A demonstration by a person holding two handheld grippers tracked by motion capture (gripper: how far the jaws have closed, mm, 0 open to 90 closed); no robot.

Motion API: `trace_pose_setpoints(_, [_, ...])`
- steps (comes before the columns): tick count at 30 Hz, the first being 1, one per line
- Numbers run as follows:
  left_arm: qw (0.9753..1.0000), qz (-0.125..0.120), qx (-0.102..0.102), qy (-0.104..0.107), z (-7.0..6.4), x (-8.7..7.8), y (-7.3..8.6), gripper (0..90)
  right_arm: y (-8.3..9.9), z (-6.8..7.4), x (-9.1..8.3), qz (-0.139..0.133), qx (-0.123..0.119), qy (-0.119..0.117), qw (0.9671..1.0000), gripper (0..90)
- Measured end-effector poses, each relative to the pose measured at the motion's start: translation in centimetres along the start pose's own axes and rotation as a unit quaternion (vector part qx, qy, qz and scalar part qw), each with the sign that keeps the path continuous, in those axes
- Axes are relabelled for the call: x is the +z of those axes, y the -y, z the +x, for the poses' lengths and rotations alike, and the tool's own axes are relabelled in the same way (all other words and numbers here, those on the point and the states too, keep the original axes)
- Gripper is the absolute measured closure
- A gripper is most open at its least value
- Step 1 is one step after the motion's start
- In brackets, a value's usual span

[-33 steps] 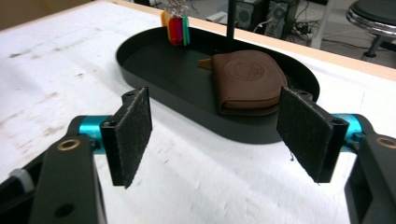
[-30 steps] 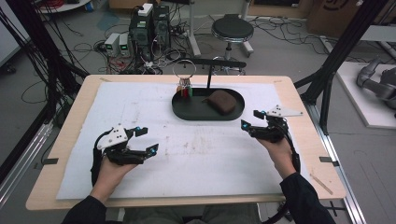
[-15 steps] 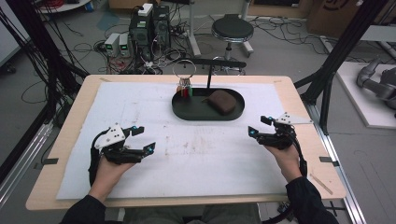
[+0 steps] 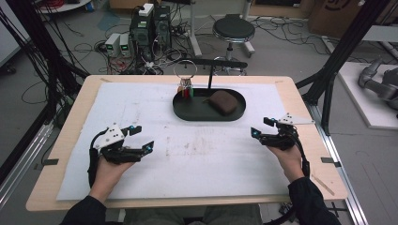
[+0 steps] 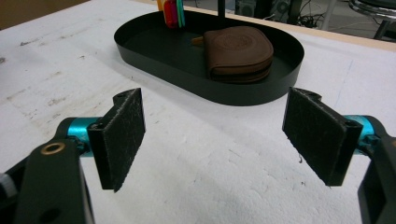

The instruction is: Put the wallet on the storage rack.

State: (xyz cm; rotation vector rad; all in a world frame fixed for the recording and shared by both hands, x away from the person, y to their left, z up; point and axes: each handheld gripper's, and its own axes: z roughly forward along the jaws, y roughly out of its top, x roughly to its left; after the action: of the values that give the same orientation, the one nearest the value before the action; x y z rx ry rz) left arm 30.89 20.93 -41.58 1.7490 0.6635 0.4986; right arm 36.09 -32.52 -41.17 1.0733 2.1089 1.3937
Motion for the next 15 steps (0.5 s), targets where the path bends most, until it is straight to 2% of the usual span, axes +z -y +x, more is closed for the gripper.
trace_pose_setpoints(15, [1.0000, -0.002, -0.002, -0.001, -0.01, -0.07, 0.01, 22.7, 0.04, 0.05, 0.08, 0.004, -0.004, -0.001, 1.0000, 21.8])
